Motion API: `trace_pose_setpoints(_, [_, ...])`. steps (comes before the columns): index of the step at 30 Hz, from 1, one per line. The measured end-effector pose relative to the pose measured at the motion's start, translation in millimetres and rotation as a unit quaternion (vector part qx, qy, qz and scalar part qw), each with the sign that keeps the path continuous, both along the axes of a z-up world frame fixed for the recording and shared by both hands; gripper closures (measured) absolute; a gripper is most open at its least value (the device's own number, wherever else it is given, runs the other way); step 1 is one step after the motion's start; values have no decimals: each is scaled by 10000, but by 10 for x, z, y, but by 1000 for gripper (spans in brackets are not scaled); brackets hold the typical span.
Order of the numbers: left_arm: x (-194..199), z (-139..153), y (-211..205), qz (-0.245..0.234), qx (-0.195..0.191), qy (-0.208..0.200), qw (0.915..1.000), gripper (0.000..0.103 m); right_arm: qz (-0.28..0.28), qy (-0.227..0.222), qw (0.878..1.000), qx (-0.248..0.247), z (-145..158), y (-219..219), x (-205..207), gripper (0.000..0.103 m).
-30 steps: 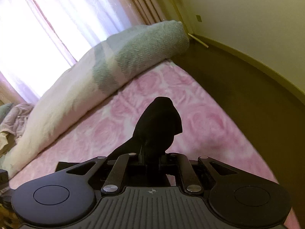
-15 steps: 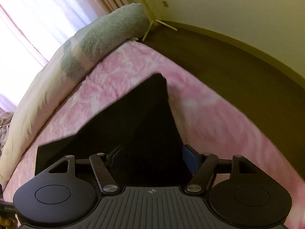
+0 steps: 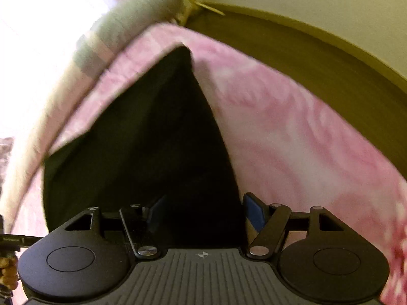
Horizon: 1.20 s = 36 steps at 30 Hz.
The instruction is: Fold clothes
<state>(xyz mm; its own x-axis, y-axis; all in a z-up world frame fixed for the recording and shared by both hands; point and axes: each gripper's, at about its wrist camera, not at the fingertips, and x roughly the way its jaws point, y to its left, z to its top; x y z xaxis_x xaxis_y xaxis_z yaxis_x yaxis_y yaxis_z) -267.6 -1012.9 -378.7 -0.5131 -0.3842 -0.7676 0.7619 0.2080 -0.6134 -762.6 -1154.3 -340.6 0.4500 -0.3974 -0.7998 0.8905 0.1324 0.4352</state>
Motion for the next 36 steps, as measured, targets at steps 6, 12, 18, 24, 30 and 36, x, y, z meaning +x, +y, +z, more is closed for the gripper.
trace_pose_setpoints(6, [58, -47, -293, 110, -109, 42, 9999, 69, 253, -103, 9996, -24, -31, -410, 173, 33])
trace_pose_setpoints(12, [25, -136, -558, 55, -192, 48, 9998, 58, 475, -233, 9984, -223, -29, -656, 270, 33])
trace_pose_setpoints(18, [1, -197, -615, 32, -177, 184, 9997, 75, 475, -380, 9981, 31, -173, -846, 359, 34])
trace_pose_setpoints(24, [-36, -75, -701, -225, -429, -67, 9988, 82, 423, -385, 9984, 15, -75, -887, 333, 95])
trace_pose_setpoints(30, [-34, -130, -624, -256, -218, -78, 9994, 80, 457, -239, 9986, -139, -14, -1033, 387, 96])
trace_pose_setpoints(36, [-66, -205, -351, -145, -62, -102, 9998, 72, 131, -67, 9999, 58, -154, -732, 219, 51])
